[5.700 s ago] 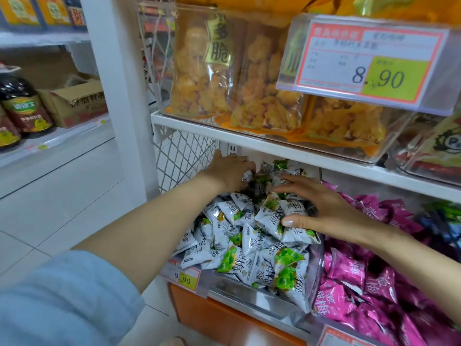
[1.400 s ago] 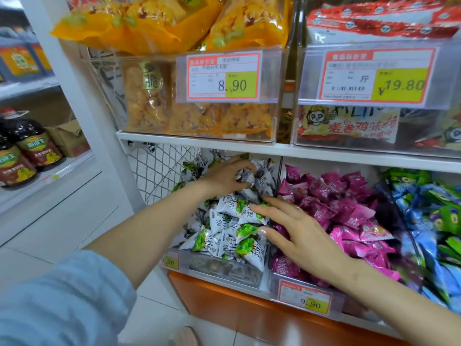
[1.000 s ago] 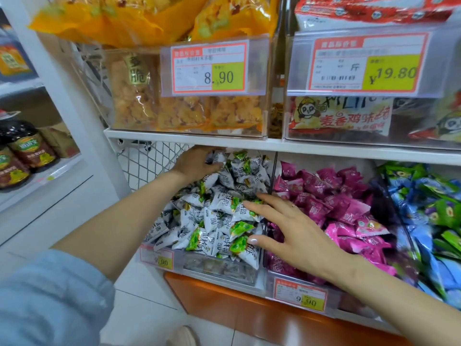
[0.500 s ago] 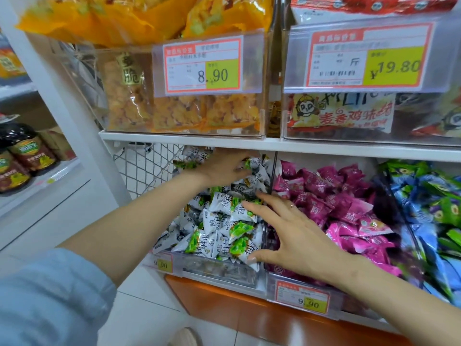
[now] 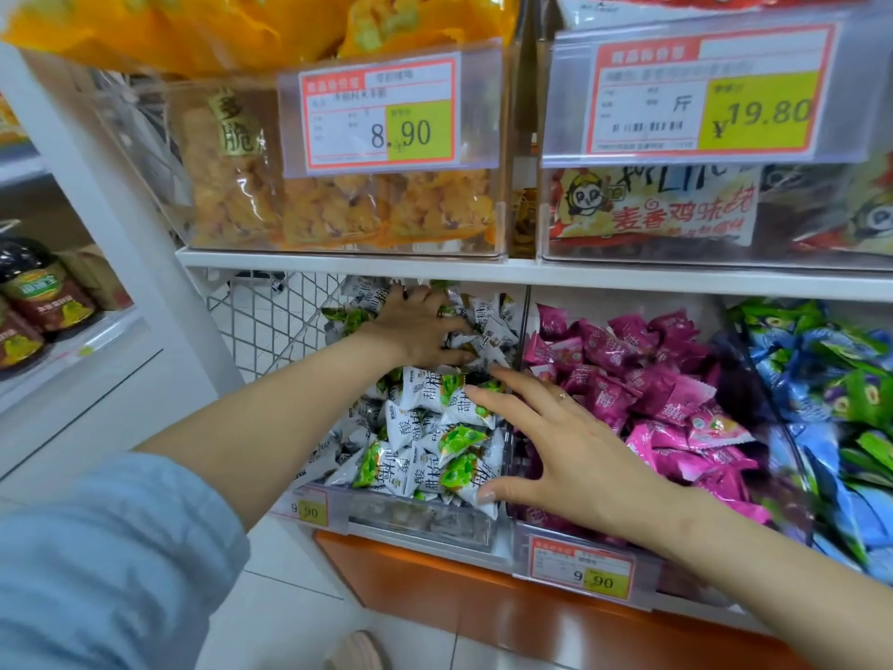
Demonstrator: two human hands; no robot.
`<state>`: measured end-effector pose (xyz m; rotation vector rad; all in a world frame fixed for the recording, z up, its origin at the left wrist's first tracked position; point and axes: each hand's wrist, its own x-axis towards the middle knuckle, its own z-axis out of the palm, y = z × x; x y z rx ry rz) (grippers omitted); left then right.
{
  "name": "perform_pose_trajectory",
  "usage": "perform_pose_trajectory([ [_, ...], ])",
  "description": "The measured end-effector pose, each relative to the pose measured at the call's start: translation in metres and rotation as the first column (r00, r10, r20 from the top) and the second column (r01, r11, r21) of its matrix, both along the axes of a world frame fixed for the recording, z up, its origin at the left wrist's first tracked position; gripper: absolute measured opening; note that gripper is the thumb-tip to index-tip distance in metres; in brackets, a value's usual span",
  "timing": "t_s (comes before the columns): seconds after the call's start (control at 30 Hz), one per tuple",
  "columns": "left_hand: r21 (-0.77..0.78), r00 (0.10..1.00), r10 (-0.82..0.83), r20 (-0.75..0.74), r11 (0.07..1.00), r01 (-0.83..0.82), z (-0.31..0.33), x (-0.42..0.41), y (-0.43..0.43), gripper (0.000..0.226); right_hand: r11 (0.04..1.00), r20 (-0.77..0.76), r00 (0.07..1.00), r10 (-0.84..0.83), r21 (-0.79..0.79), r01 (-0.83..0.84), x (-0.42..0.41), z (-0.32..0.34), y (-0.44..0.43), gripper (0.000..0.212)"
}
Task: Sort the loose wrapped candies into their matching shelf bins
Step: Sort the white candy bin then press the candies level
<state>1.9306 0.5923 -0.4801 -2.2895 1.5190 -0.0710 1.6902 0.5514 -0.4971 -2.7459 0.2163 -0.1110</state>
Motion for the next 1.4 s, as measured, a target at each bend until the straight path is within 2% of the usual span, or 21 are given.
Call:
perform_pose_trajectory([
  [0.17,-0.027,0.999,0.043,0.022,0.999,-0.042,0.007,0.014,0.018,0.060,1.000,-0.011,1.000,0.005,-0.001,-0.005,-0.001,0.001,0.000,0.090],
  [0.37,-0.156,0.991,0.066,-0.113,0.984,-0.083,0.006,0.010,0.018,0.058,1.000,-0.001,1.000,0.016,0.017,-0.016,0.000,-0.001,-0.001,0.090],
  [0.43,-0.229,0.978,0.016,-0.206,0.971,-0.064,0.004,0.005,0.013,0.068,0.999,0.004,1.000,0.021,0.037,-0.021,0.001,-0.002,-0.002,0.090],
  [0.5,-0.261,0.973,-0.071,-0.222,0.965,0.011,0.004,-0.002,0.002,0.082,0.998,0.006,1.000,0.022,0.053,-0.022,0.002,-0.003,-0.003,0.091],
  [0.57,-0.244,0.965,-0.150,-0.216,0.965,0.096,0.003,-0.009,-0.012,0.085,0.998,0.011,1.000,0.021,0.056,-0.022,0.003,-0.003,-0.003,0.093],
  [0.67,-0.168,0.961,-0.173,-0.214,0.976,0.138,-0.001,-0.007,-0.027,0.079,0.998,0.019,1.000,0.022,0.066,-0.023,0.003,-0.004,-0.004,0.091],
  [0.77,-0.068,0.969,-0.124,-0.216,0.991,0.111,0.001,0.000,-0.030,0.063,0.999,0.008,1.000,0.026,0.043,-0.027,0.002,-0.004,-0.004,0.089],
  [0.87,-0.042,0.965,-0.093,-0.244,0.995,0.085,0.003,0.003,-0.031,0.055,0.999,0.008,0.999,0.032,0.037,-0.032,0.002,-0.005,-0.004,0.089],
  [1.07,-0.138,0.959,-0.092,-0.268,0.989,0.056,0.001,0.005,-0.026,0.044,0.998,0.019,0.999,0.030,0.052,-0.031,0.002,-0.007,-0.005,0.089],
  [1.23,-0.245,0.966,-0.122,-0.229,0.967,0.064,0.001,0.015,-0.012,0.039,0.998,0.029,0.999,0.032,0.050,-0.033,0.002,-0.006,-0.005,0.090],
  [1.33,-0.350,0.943,-0.088,-0.320,0.936,-0.031,0.010,0.027,0.008,0.037,0.999,0.023,0.999,0.032,0.044,-0.033,0.002,-0.006,-0.005,0.089],
  [1.4,-0.380,0.938,-0.103,-0.330,0.924,-0.032,0.016,0.033,0.018,0.034,0.998,0.020,0.999,0.033,0.044,-0.034,0.002,-0.006,-0.004,0.088],
])
